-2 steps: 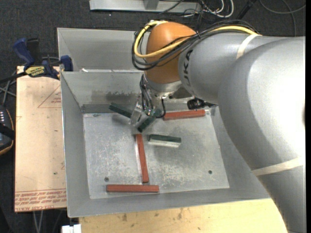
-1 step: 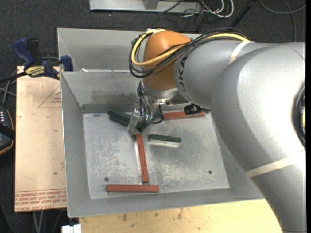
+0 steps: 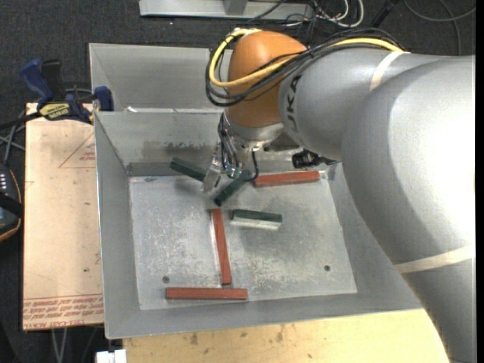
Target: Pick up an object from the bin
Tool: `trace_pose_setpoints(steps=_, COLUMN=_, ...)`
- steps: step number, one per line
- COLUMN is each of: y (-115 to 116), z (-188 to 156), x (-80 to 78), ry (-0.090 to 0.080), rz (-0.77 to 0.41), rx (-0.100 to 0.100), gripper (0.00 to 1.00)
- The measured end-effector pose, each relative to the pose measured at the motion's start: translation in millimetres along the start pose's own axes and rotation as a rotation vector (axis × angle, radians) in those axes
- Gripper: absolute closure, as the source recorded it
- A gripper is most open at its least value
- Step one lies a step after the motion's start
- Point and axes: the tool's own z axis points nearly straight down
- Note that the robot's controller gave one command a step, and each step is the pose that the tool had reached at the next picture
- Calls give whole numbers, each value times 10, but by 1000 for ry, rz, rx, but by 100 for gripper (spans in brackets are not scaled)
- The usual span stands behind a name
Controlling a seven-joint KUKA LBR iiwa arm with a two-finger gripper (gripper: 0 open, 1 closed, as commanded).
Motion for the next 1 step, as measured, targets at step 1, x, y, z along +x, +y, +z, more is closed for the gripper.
trace_pose_setpoints(steps=1, y=-14, z=97, x=21, ry=3, rz=0, rx=3, gripper=100)
